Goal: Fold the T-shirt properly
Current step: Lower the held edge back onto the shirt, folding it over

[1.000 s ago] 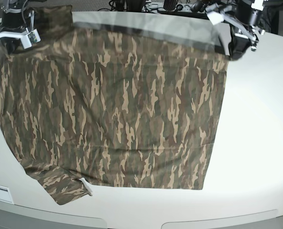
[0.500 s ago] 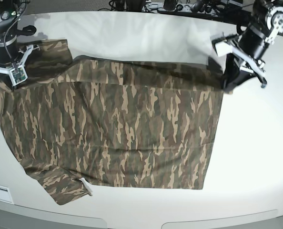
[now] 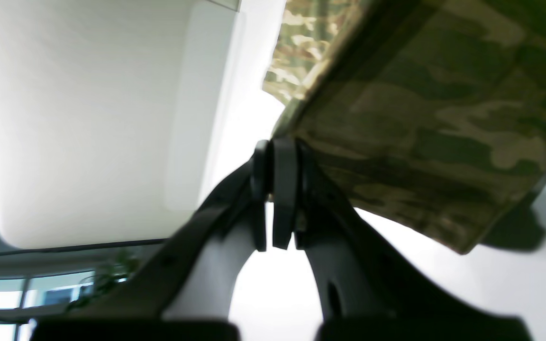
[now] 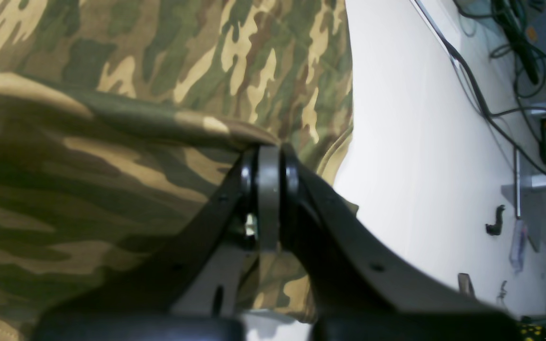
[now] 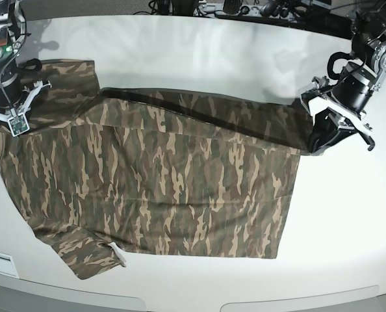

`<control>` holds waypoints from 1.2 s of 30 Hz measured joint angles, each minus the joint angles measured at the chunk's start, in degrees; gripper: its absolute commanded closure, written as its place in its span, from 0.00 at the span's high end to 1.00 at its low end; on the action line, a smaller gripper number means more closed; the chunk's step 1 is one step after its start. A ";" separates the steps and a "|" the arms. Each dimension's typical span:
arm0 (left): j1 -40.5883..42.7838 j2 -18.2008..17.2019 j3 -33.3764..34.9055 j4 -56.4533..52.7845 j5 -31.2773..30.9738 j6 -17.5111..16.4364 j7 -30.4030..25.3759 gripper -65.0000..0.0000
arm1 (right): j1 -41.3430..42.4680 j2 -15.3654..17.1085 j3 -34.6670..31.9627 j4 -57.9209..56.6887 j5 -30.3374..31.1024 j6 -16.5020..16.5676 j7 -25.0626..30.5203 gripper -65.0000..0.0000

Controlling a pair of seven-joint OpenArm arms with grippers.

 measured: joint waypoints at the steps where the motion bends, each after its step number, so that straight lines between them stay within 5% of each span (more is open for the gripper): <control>1: -0.04 0.79 0.00 -0.63 -0.76 -0.81 -0.09 0.00 | 0.46 0.09 0.02 -0.35 0.72 0.20 0.02 0.00; 16: -0.22 6.86 0.00 -5.01 -2.01 -2.16 -3.58 0.00 | 2.45 0.74 -0.02 -1.09 4.31 1.01 0.00 0.00; 25: -4.39 6.91 0.09 -7.06 -5.09 -8.13 -5.27 0.00 | 3.26 0.72 -0.02 -1.70 5.03 1.44 1.42 0.00; 28: -8.76 7.06 0.17 -11.02 -12.83 -7.96 -5.27 0.01 | 5.64 0.72 -0.02 -4.90 8.00 0.52 1.92 0.36; 30: -11.08 8.24 0.15 -12.68 -18.56 -7.17 -2.51 0.03 | 7.04 0.70 0.02 -7.37 9.25 -0.44 -0.22 0.51; 34: -11.54 11.26 0.11 -12.98 -26.62 -8.11 0.15 0.03 | 8.59 0.72 -0.02 -8.79 9.22 -2.25 -1.42 0.52; 36: -11.32 11.89 0.11 -12.98 -26.86 -10.54 0.02 0.03 | 8.59 0.74 0.00 -8.48 9.16 -0.42 -1.84 0.52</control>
